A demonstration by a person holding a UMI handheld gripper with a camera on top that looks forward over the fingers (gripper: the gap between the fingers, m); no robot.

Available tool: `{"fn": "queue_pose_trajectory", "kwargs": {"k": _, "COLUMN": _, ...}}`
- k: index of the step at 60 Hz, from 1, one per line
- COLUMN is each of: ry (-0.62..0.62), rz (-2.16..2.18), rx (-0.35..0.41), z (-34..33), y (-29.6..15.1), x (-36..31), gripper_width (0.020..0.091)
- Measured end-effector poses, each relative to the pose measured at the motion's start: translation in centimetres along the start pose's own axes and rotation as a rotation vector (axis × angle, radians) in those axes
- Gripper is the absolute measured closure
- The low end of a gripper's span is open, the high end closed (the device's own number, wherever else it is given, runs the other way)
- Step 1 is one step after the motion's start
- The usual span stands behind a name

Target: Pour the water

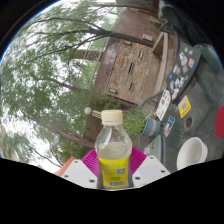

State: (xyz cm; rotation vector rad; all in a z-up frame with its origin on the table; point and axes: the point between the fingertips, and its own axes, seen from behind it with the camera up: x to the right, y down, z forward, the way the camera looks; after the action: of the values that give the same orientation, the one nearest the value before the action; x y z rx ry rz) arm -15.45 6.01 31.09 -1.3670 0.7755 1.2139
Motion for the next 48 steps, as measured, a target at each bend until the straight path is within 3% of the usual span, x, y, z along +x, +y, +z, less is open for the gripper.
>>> {"fn": "queue_pose_trajectory", "kwargs": {"k": 8, "ry": 0.157, "rz": -0.938, "rx": 0.196, "z": -5.5, "y": -12.5, "x": -1.2, "gripper_width": 0.0757}}
{"fn": "queue_pose_trajectory", "kwargs": {"k": 11, "ry": 0.204, "rz": -1.14, "rx": 0.222, "z": -7.1, "y": -15.5, "x": 0.8, "gripper_width": 0.0755}}
{"fn": "queue_pose_trajectory", "kwargs": {"k": 21, "ry": 0.468, "rz": -1.257, "rx": 0.036, "z": -11.9, "y": -18.1, "x": 19.2, "gripper_width": 0.0754}}
{"fn": "queue_pose_trajectory", "kwargs": {"k": 26, "ry": 0.507, "rz": -1.246, "rx": -0.034, "z": -13.4, "y": -17.2, "x": 25.0, "gripper_width": 0.0754}}
{"fn": "queue_pose_trajectory", "kwargs": {"k": 37, "ry": 0.585, "rz": -1.199, "rx": -0.081, "z": -15.4, "y": -16.8, "x": 30.8, "gripper_width": 0.075}}
{"fn": "queue_pose_trajectory", "kwargs": {"k": 42, "ry": 0.569, "rz": -1.177, "rx": -0.053, "z": -16.6, "y": -16.8, "x": 30.6, "gripper_width": 0.0749}}
{"fn": "queue_pose_trajectory", "kwargs": {"k": 48, "ry": 0.578, "rz": -1.175, "rx": -0.062, "z": -17.0, "y": -16.9, "x": 30.7, "gripper_width": 0.0687}}
